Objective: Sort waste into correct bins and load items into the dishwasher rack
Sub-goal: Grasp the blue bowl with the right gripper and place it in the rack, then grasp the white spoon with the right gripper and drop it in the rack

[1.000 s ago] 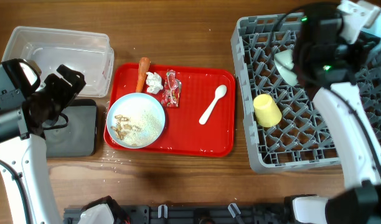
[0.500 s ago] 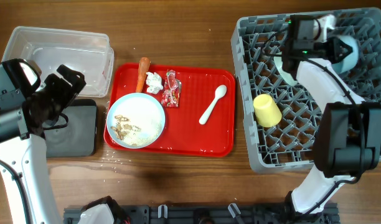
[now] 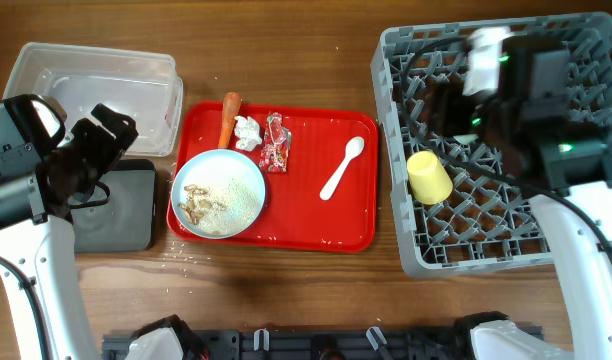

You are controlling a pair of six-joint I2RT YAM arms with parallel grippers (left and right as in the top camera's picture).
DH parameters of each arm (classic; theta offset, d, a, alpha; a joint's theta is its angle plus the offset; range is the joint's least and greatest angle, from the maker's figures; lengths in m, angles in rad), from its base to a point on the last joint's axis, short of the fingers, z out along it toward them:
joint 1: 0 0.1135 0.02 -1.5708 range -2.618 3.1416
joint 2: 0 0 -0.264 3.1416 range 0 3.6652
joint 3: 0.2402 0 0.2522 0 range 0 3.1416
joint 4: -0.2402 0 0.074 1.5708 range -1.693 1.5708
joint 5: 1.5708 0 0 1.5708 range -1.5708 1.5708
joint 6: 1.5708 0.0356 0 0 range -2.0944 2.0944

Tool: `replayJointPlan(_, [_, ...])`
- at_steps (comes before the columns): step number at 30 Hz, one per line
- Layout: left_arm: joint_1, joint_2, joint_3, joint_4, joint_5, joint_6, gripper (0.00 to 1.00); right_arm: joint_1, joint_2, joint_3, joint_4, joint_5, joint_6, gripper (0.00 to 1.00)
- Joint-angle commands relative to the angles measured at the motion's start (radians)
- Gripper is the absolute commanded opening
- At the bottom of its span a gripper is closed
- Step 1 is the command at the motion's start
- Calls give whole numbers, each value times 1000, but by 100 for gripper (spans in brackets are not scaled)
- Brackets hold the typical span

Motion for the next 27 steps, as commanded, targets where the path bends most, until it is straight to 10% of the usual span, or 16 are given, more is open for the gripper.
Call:
replayJointPlan(1, [6,-11,15,3,-3,-5,100,176,88,-90,-27,-102,217,66])
replayJointPlan(4, [6,-11,15,3,-3,-5,100,315,233,-129,11,108,533,66])
replayJointPlan(10, [6,-11,15,3,-3,-5,100,333,553,-129,193,-32,730,53])
replayJointPlan(16, [6,-11,15,3,-3,-5,100,378,701,-129,201,-52,786,51])
replayJointPlan(20, [6,-11,15,3,-3,-5,100,384,741,-129,163,-28,780,17])
replayJointPlan(27, [6,-11,15,3,-3,-5,100,384,578,-127,96,110,655,9])
